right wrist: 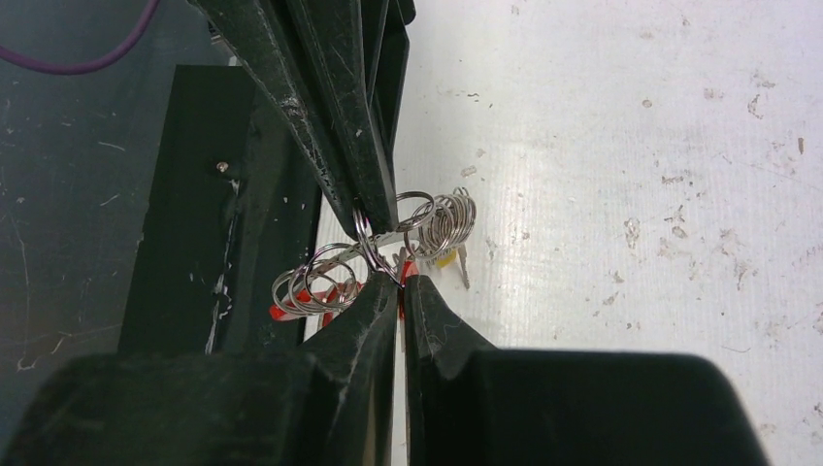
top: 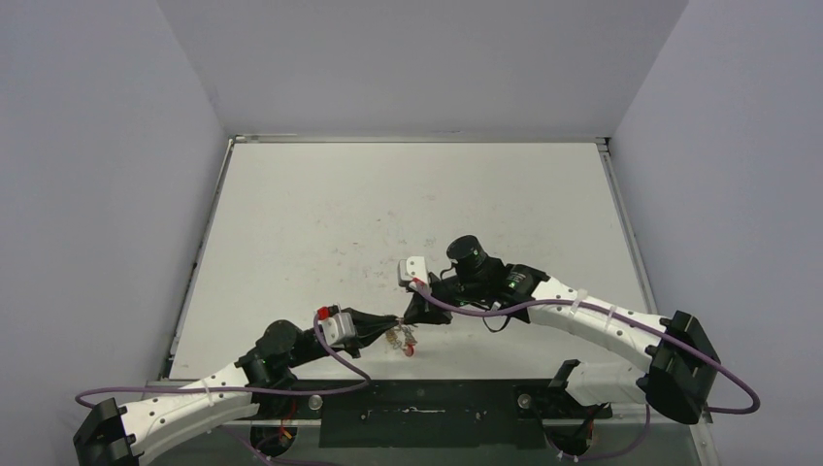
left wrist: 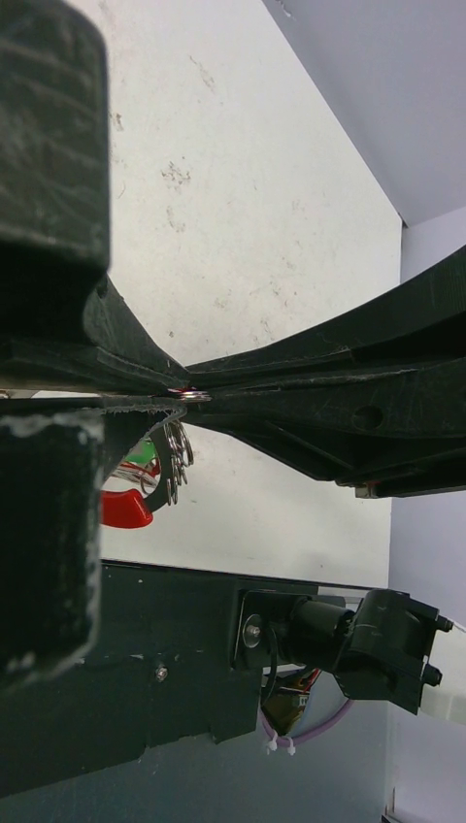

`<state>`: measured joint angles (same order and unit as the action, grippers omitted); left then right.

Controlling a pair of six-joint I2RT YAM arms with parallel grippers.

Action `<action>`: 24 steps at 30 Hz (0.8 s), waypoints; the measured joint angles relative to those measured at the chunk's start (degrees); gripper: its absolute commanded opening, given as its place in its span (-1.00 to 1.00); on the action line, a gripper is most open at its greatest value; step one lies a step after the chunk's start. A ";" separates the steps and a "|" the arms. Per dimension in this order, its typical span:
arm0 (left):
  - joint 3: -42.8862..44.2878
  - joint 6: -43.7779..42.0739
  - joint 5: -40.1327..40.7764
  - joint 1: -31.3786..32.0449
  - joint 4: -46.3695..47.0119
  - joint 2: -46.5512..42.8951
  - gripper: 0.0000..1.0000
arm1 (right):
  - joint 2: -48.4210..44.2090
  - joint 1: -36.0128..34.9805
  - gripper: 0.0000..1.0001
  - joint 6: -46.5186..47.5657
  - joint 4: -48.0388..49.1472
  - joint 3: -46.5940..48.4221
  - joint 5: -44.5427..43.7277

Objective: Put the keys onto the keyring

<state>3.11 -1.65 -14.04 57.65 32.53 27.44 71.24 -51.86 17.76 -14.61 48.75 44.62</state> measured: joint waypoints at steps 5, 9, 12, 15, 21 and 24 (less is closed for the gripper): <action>0.00 0.37 0.11 0.00 -0.17 0.13 -1.00 | 0.00 -0.94 -1.00 -0.85 3.26 -1.99 -1.40; 0.00 0.61 0.11 0.00 -0.17 0.24 -1.00 | 0.00 -1.66 -1.00 -1.75 5.29 -2.86 -2.97; 0.00 0.74 0.17 0.00 -0.11 0.20 -1.00 | -0.02 -1.86 -0.88 -2.14 6.12 -2.86 -3.78; 0.00 0.79 0.28 0.00 -0.09 0.20 -1.00 | -0.09 -1.88 -0.61 -2.49 7.02 -3.19 -4.09; 0.00 1.01 0.28 0.00 -0.15 -0.35 -1.00 | -2.12 -1.88 -0.08 -2.47 8.55 -5.75 -5.09; 0.00 1.01 0.28 0.00 -0.15 -0.96 -1.00 | -4.57 -1.88 -0.07 -1.92 8.55 -7.04 -5.64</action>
<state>3.11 -0.64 -13.76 57.65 32.38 26.48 66.67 -53.74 15.84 -6.07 41.71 38.98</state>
